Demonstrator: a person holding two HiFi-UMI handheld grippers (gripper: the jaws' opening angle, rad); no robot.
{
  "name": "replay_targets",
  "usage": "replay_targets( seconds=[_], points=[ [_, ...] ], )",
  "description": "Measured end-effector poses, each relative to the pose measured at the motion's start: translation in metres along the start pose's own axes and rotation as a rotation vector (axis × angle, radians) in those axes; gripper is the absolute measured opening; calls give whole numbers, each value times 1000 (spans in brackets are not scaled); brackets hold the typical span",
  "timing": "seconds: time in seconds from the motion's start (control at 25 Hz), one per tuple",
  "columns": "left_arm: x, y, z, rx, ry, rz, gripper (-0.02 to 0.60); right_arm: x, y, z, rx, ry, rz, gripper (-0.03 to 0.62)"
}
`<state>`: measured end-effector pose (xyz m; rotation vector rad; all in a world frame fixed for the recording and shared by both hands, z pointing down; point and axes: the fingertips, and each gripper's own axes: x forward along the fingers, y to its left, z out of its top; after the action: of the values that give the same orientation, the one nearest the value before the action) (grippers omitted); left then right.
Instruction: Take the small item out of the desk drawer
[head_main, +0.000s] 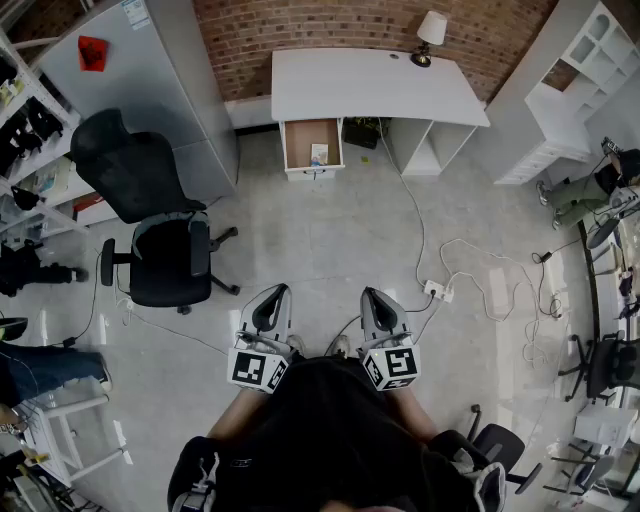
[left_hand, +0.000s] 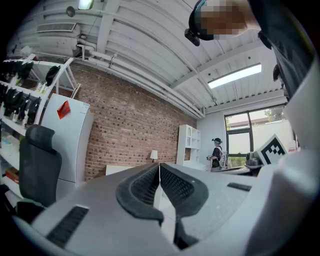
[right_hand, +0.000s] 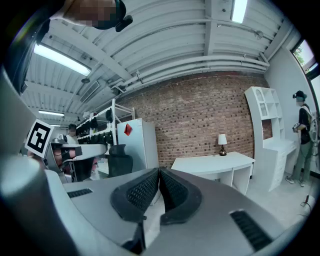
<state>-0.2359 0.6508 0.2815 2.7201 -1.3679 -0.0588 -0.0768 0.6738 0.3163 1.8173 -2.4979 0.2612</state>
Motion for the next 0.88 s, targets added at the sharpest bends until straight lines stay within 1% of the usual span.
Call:
replay_targets(
  seconds=[0.64, 0.88],
  points=[
    [1, -15, -5, -14, 6, -1, 12, -5, -3, -3, -3, 8, 24, 28],
    [9, -31, -9, -15, 14, 11, 12, -12, -18, -5, 18, 5, 34, 28]
  ],
)
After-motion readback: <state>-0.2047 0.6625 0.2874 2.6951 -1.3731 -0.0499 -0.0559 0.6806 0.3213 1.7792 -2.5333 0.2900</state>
